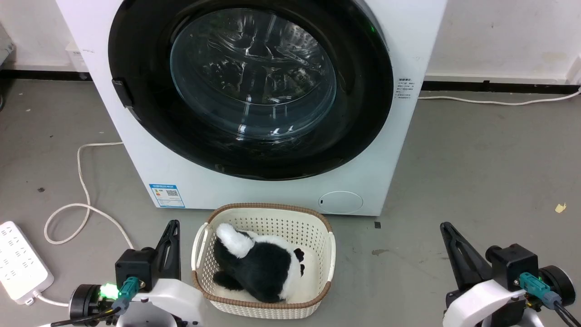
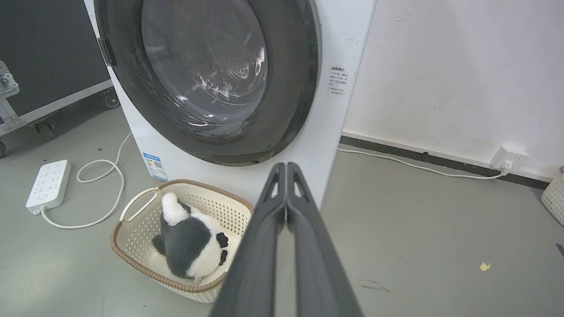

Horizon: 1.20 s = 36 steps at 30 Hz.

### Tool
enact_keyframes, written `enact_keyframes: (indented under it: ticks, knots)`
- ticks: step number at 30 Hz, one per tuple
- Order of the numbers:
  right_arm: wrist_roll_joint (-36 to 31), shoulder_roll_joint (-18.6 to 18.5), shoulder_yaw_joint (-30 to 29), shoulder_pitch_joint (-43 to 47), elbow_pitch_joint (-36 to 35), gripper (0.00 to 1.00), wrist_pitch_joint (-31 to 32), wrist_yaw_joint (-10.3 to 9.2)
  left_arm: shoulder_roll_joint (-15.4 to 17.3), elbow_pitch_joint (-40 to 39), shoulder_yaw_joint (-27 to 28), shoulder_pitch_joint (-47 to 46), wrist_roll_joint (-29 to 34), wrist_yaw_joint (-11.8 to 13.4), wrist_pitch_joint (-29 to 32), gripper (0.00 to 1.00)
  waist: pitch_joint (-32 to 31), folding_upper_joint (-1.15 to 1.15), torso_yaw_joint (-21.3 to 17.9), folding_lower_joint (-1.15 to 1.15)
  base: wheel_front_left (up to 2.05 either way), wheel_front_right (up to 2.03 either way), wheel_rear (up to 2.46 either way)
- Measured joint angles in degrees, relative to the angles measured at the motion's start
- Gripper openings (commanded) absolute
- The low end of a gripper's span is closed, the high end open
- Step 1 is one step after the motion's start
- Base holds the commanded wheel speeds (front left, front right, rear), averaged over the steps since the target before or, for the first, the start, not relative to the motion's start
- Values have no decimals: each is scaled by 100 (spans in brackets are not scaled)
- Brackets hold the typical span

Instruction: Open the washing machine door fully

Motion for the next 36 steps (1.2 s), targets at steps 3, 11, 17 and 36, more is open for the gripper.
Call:
enact_keyframes:
  ticks: [3,11,17,36]
  knots:
    - [0,0,0,0,0,0,0,0,0,0,0,1,0,1,0,0,0,0,0,0,0,0,0]
    - [0,0,0,0,0,0,0,0,0,0,1,1,0,1,0,0,0,0,0,0,0,0,0]
    - [0,0,-2,0,0,0,0,0,0,0,-1,1,0,0,0,0,0,0,0,0,0,0,0]
    - [1,-1,3,-1,2,100,0,1,-1,5,-1,-1,-12,0,0,100,0,0,0,0,0,0,0]
